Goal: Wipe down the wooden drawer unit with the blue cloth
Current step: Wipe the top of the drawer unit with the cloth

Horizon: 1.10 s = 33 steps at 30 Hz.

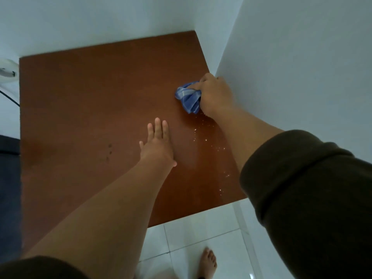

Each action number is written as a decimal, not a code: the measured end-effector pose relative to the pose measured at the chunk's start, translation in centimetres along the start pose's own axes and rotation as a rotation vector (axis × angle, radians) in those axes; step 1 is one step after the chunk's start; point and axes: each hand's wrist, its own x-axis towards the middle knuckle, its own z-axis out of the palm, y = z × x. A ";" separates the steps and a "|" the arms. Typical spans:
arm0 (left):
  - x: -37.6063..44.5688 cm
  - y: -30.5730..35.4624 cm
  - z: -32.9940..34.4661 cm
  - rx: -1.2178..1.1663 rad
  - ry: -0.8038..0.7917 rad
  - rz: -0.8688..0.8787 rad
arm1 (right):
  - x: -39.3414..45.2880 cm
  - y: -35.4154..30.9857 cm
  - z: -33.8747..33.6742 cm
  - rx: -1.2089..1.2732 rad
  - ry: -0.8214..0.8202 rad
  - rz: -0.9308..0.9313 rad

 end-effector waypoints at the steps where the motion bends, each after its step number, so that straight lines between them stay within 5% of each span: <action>1: 0.0 0.0 0.0 -0.001 -0.006 -0.002 | 0.2 0.0 0.2 -0.024 -0.026 0.005; 13: -0.3 0.1 -0.1 -0.051 0.010 -0.004 | -7.3 0.7 1.3 -0.001 -0.069 -0.160; 33: -5.3 -0.9 5.1 0.006 0.183 0.157 | -29.4 1.1 2.2 -0.007 -0.164 0.026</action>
